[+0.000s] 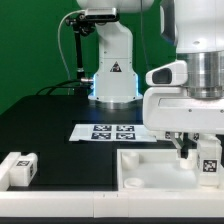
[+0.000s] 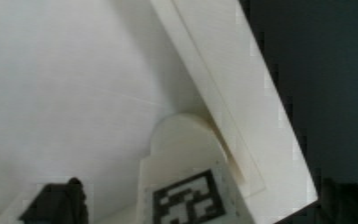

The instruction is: Assemble one leg

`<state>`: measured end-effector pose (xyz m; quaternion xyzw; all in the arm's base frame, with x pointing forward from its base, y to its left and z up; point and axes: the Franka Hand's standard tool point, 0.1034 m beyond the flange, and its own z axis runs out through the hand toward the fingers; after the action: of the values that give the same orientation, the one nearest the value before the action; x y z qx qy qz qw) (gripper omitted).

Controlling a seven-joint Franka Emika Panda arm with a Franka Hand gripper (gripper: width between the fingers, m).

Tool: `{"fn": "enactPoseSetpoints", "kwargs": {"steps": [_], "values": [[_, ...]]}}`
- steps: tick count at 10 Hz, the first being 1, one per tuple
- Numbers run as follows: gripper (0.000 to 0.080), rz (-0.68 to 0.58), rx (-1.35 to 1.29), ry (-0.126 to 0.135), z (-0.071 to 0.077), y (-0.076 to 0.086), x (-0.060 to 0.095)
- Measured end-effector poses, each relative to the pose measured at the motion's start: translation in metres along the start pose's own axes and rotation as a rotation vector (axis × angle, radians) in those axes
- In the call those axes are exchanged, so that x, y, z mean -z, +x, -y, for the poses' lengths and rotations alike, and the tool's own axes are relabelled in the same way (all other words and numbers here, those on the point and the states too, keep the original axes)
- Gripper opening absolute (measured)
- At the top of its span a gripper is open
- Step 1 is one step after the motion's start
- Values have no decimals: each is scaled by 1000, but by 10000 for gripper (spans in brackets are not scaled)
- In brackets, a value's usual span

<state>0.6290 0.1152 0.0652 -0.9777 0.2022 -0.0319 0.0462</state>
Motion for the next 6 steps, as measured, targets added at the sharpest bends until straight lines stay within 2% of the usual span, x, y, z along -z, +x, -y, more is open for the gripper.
{"fn": "enactPoseSetpoints", "kwargs": {"steps": [1, 2, 3, 5, 6], "values": [[649, -6, 169, -21, 3, 4, 4], [649, -16, 272, -25, 5, 9, 6], [649, -15, 251, -26, 4, 8, 5], [390, -15, 238, -27, 4, 8, 5], [285, -15, 180, -25, 3, 8, 5]]}}
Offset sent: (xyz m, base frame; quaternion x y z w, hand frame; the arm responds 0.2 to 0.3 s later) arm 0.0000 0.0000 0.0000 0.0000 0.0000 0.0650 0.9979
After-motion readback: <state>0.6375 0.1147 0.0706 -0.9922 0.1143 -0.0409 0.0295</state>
